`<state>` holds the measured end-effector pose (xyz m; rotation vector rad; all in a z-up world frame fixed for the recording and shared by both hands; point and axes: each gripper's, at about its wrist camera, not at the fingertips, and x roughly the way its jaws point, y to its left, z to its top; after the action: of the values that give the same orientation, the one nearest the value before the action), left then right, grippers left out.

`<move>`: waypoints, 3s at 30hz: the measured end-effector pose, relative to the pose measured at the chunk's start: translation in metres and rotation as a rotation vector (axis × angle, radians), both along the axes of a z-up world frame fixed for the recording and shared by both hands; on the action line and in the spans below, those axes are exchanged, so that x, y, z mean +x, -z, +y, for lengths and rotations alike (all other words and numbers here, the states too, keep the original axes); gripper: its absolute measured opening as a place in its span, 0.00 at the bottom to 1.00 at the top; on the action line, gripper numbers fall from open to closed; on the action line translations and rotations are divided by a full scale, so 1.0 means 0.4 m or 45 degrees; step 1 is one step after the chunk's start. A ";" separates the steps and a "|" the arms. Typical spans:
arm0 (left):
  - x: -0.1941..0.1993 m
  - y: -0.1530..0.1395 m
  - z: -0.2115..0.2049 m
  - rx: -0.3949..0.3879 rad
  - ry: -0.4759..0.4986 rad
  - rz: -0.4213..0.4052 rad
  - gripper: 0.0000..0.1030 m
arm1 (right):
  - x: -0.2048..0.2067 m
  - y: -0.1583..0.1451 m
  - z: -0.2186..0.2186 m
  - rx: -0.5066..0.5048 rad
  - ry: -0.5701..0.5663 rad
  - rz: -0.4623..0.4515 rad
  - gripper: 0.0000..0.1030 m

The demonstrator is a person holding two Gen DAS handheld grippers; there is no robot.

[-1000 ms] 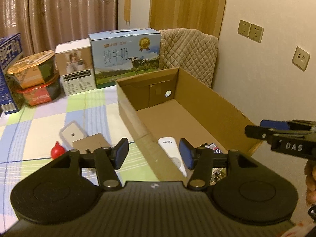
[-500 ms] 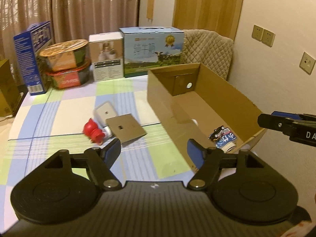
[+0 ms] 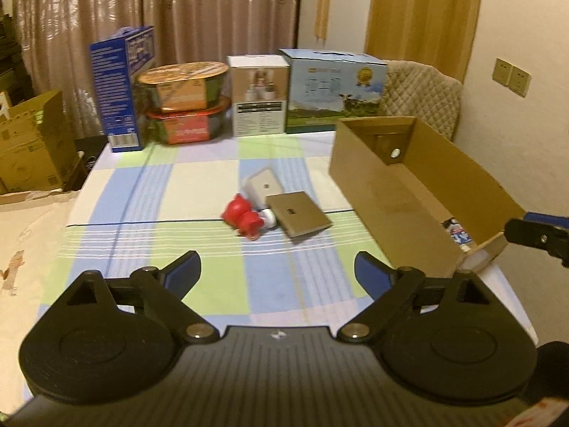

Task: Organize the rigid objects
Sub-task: 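Withdraw both tools from the box back over the table, then lower the right gripper onto the gold TP-LINK plate and close on it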

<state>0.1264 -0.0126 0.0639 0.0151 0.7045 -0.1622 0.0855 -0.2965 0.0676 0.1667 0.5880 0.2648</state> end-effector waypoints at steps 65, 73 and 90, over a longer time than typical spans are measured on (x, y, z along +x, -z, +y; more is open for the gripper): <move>0.421 0.319 0.210 0.049 -0.092 0.115 0.99 | 0.494 0.411 0.297 -0.112 -0.130 0.164 0.84; 0.460 0.340 0.206 0.032 -0.044 0.114 0.99 | 0.563 0.461 0.308 -0.173 -0.104 0.131 0.85; 0.479 0.369 0.201 0.045 -0.024 0.141 0.99 | 0.641 0.498 0.315 -0.205 -0.194 0.176 0.88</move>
<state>0.3179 0.0679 -0.0837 0.0333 0.8174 -0.1332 0.3419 -0.1706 -0.1317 -0.0158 0.7577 0.3538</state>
